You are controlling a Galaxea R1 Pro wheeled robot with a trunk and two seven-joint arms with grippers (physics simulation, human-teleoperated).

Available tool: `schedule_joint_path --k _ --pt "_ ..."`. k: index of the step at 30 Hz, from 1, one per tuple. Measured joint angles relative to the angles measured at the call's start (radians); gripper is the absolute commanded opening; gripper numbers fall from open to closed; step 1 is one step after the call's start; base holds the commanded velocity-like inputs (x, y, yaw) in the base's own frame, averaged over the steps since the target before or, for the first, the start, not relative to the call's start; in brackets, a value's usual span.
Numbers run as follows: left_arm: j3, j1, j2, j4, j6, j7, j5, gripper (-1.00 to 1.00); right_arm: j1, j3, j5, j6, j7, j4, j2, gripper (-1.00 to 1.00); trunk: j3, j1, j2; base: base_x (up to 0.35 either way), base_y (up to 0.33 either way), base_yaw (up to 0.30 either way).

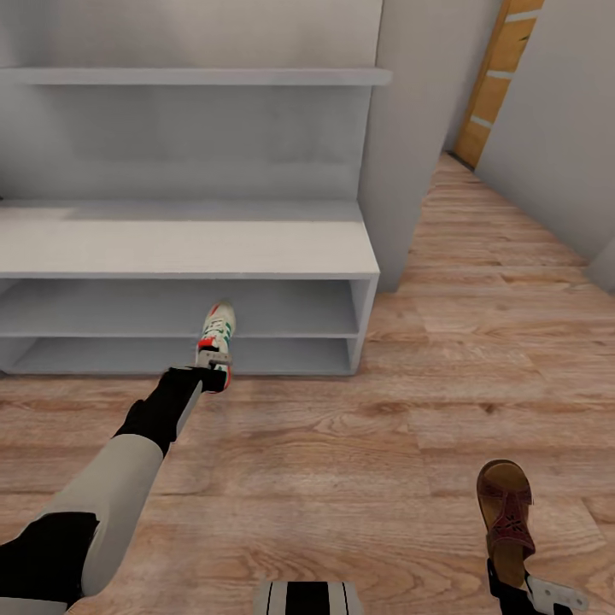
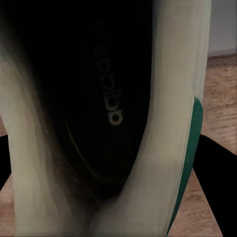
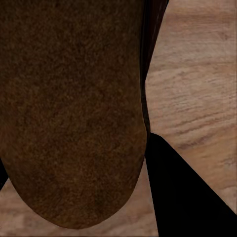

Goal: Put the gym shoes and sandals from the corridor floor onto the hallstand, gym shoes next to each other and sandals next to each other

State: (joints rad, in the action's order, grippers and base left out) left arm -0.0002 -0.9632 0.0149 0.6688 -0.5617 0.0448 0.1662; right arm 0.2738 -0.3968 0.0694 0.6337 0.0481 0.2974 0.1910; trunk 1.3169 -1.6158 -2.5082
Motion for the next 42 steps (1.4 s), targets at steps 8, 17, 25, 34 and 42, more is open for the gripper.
schedule_joint_path --k 8,17,25,34,42 --pt "0.005 0.0 0.004 -0.001 0.0 0.0 -0.001 -1.0 0.0 0.0 0.0 0.0 0.0 0.0 0.0 -1.0 0.0 0.0 0.0 0.247 0.143 0.0" --pt "0.003 0.0 0.005 -0.001 0.0 0.001 -0.001 -1.0 0.0 0.0 0.0 0.0 0.001 0.0 0.0 -1.0 0.0 0.0 0.0 0.059 0.016 0.0" --pt "0.005 0.0 0.004 -0.001 0.0 0.0 -0.001 -1.0 0.0 0.0 0.0 0.0 0.0 0.0 0.0 -1.0 0.0 0.0 0.0 0.27 0.0 0.0" --pt "0.002 0.0 0.004 0.0 0.0 0.0 -0.001 -1.0 0.0 0.0 0.0 0.0 0.0 0.001 0.0 -1.0 0.0 -0.001 0.0 0.028 0.0 0.0" --pt "0.002 0.0 0.004 -0.003 0.018 0.0 0.0 -1.0 0.0 0.0 0.0 0.0 0.0 0.001 0.0 -1.0 0.0 0.0 0.0 0.203 0.0 0.0"
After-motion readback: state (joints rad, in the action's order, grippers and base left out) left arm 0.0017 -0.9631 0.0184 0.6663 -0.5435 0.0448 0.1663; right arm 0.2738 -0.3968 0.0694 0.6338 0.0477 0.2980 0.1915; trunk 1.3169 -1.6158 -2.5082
